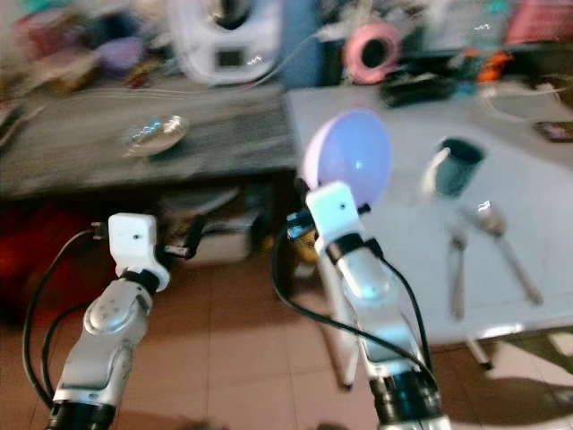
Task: Setting the table
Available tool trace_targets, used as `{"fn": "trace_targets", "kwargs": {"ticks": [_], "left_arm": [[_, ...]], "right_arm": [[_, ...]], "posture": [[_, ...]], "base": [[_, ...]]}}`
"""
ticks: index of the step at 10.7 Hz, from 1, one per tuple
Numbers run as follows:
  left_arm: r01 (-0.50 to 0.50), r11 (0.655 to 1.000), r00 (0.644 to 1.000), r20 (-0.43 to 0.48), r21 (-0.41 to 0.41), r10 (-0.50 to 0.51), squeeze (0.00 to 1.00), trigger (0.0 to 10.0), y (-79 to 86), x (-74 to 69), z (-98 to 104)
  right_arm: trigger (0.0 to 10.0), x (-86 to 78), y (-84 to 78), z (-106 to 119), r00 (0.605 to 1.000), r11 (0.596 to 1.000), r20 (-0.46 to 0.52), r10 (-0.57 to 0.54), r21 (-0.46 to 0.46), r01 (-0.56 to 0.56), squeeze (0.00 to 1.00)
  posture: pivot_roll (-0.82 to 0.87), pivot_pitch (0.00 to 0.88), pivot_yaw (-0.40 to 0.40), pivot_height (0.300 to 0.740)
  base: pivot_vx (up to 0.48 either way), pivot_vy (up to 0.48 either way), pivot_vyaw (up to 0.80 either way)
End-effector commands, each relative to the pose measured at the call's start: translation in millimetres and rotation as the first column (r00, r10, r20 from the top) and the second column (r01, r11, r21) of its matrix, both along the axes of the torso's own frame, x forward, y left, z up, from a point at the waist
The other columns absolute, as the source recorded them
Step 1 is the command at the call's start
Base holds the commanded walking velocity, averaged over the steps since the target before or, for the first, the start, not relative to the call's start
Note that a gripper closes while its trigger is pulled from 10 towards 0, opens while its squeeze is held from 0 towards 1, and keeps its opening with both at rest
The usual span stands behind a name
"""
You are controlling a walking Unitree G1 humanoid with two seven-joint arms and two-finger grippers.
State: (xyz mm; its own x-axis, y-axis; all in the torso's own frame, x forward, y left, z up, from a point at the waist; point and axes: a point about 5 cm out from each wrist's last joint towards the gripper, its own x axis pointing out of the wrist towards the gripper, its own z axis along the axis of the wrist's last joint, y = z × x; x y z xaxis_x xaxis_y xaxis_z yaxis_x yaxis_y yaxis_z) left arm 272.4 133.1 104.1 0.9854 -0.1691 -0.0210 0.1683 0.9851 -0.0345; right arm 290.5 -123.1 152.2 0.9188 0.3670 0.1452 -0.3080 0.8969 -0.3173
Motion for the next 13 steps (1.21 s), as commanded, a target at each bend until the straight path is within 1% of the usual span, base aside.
{"fn": "trace_targets", "kwargs": {"ticks": [1,3,8,9,11,12,13], "left_arm": [[0.031,1.000,0.999,0.010,0.000,-0.031,0.00,10.0,-8.9,0.4,2.6],[0.032,0.999,0.999,0.009,0.008,-0.032,0.00,10.0,-9.3,0.6,2.1],[0.020,0.999,1.000,0.011,0.048,-0.020,0.00,10.0,-8.7,0.0,0.5],[0.022,0.998,0.999,0.024,0.057,-0.024,0.00,10.0,-9.3,0.6,1.7],[0.036,0.997,0.999,0.028,0.068,-0.038,0.00,10.0,-14.3,2.0,2.5],[0.051,0.996,0.998,0.040,0.072,-0.054,0.00,10.0,-20.3,2.6,5.0],[0.056,0.996,0.997,0.042,0.070,-0.059,0.00,10.0,-22.7,2.3,5.0]], "right_arm": [[10.0,-0.8,-6.5,4.9,1.000,1.000,0.017,-0.021,-0.003,0.021,0.00],[10.0,-2.3,-4.9,4.2,1.000,1.000,0.015,-0.014,-0.006,0.014,0.00],[10.0,-2.8,-3.7,4.6,1.000,1.000,0.014,0.002,-0.016,-0.002,0.00],[10.0,-3.0,-3.4,4.8,1.000,1.000,0.016,0.004,-0.018,-0.004,0.00],[10.0,-3.9,-0.7,4.2,1.000,0.999,0.014,0.022,-0.031,-0.022,0.00],[10.0,-4.5,1.3,4.5,0.999,0.998,0.021,0.036,-0.051,-0.035,0.00],[10.0,-3.4,1.2,4.9,0.999,0.998,0.024,0.028,-0.051,-0.027,0.00]], "posture": [[-0.04,0.000,0.035,0.740],[-0.04,0.000,0.032,0.740],[-0.04,0.000,0.032,0.740],[-0.04,0.000,0.032,0.740],[-0.04,0.000,0.034,0.740],[-0.04,0.000,0.032,0.740],[-0.04,0.000,0.032,0.740]], "base": [[0.352,0.326,0.00],[0.300,0.373,0.00],[0.000,0.461,0.00],[0.405,0.259,0.00],[0.480,0.000,0.00],[0.480,0.000,0.51],[0.480,0.000,0.80]]}}
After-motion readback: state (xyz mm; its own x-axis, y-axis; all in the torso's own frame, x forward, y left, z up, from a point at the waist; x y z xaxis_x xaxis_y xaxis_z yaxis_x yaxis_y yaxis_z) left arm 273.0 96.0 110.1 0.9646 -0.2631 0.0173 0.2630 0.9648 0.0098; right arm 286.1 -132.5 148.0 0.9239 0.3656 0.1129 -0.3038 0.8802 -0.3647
